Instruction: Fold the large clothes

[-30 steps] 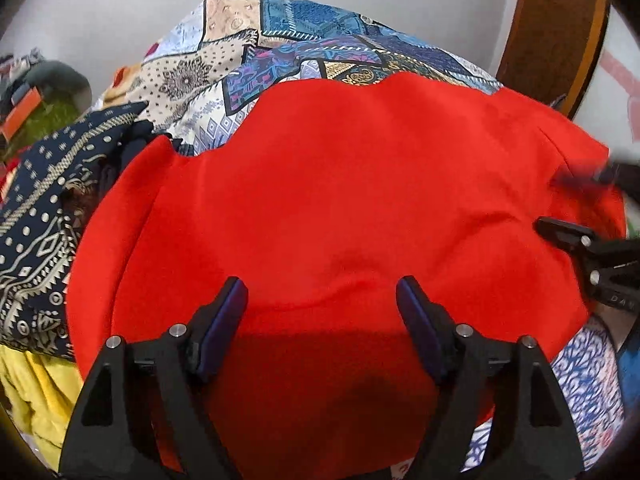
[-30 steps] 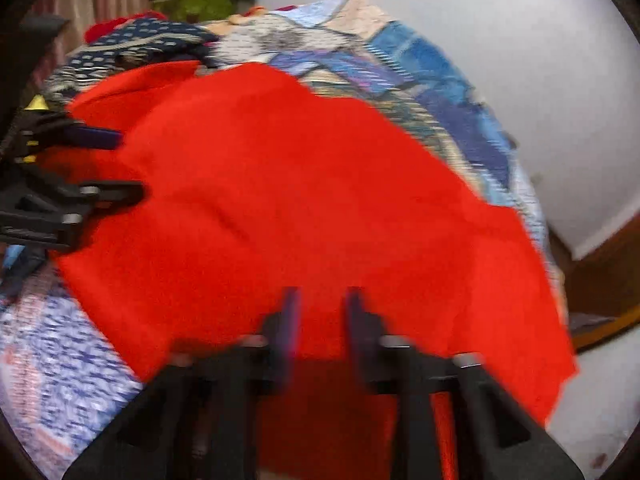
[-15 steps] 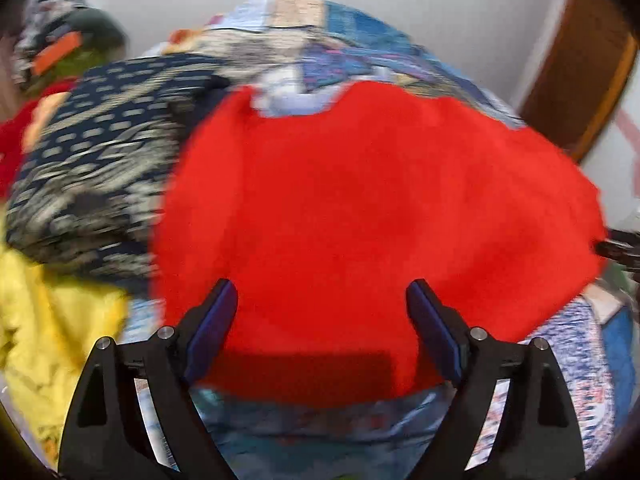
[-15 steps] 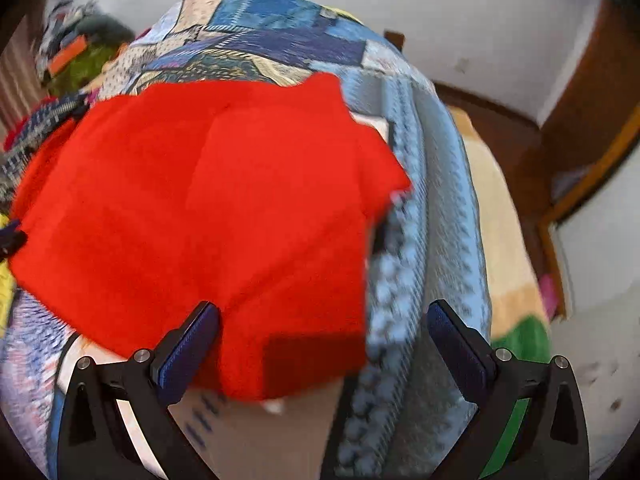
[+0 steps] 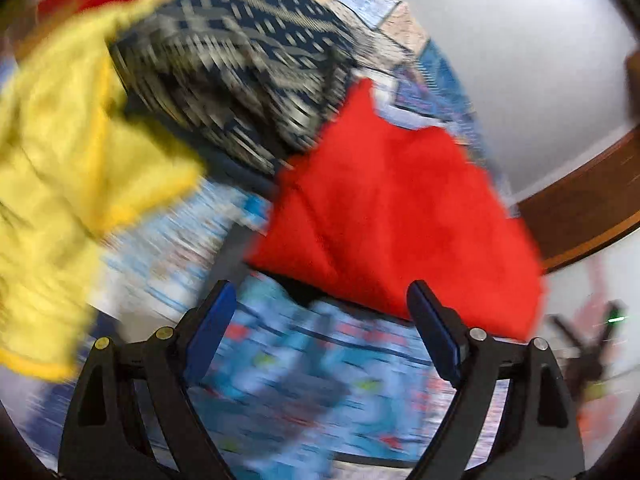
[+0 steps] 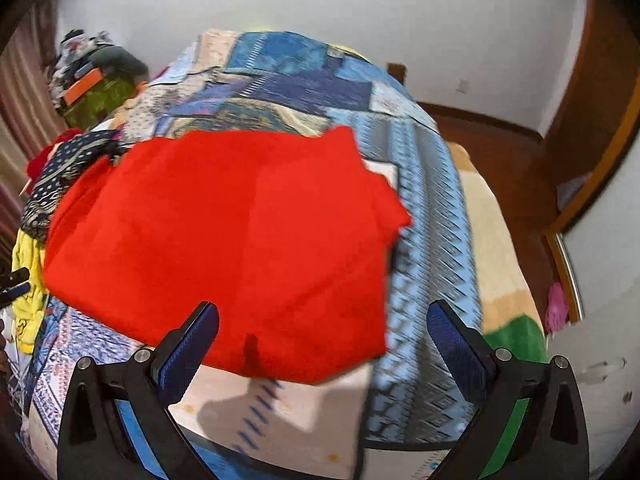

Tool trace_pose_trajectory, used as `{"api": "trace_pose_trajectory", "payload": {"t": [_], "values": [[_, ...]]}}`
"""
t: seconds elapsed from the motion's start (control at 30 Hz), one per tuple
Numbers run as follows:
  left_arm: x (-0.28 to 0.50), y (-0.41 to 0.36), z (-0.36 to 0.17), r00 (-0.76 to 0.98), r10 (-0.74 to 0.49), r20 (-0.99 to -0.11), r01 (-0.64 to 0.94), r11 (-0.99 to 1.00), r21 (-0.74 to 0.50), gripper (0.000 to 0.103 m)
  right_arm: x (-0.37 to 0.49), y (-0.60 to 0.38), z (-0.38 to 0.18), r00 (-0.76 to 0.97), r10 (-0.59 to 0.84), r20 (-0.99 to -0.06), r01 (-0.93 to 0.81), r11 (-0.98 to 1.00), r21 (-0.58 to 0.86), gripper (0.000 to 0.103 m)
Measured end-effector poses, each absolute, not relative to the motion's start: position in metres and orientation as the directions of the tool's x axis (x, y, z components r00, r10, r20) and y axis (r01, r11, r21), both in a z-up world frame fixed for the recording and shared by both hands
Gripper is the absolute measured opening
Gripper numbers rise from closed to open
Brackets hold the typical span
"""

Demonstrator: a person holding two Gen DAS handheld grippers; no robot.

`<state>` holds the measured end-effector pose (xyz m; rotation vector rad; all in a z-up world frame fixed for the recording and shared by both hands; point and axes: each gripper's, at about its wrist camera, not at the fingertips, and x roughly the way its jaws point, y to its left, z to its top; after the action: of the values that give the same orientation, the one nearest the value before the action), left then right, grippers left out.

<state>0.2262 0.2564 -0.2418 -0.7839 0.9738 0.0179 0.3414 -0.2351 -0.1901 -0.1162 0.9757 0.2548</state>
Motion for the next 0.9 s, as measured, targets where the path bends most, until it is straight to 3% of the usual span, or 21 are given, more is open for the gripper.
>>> {"api": "trace_pose_trajectory", "payload": {"t": [0.1, 0.23, 0.47, 0.57, 0.77, 0.83, 0.9], "values": [[0.231, 0.246, -0.256, 0.605, -0.463, -0.648, -0.311, 0.612, -0.727, 0.088, 0.341, -0.216, -0.190, 0.523, 0.184, -0.832, -0.305, 0.952, 0.019, 0.103], [0.252, 0.230, -0.279, 0.600, -0.558, -0.574, -0.308, 0.500, -0.809, 0.088, 0.338, -0.194, -0.193, 0.517, 0.188, -0.835, -0.345, 0.939, -0.002, 0.103], [0.288, 0.222, -0.290, 0.642, -0.480, -0.598, -0.327, 0.533, -0.780, 0.087, 0.344, -0.174, -0.202, 0.499, 0.194, -0.844, -0.393, 0.919, -0.021, 0.103], [0.306, 0.224, -0.299, 0.625, -0.441, -0.645, -0.372, 0.558, -0.742, 0.074, 0.352, -0.166, -0.205, 0.487, 0.198, -0.850, -0.398, 0.917, -0.014, 0.103], [0.321, 0.231, -0.303, 0.658, -0.408, -0.633, -0.418, 0.501, -0.758, 0.048, 0.364, -0.141, -0.203, 0.486, 0.220, -0.846, -0.431, 0.902, -0.013, 0.103], [0.320, 0.230, -0.296, 0.674, -0.404, -0.619, -0.406, 0.497, -0.767, 0.022, 0.367, -0.127, -0.199, 0.494, 0.228, -0.839, -0.461, 0.887, -0.030, 0.103], [0.320, 0.228, -0.283, 0.695, -0.400, -0.597, -0.381, 0.500, -0.778, 0.018, 0.369, -0.111, -0.196, 0.510, 0.222, -0.831, -0.481, 0.875, -0.062, 0.103]]}}
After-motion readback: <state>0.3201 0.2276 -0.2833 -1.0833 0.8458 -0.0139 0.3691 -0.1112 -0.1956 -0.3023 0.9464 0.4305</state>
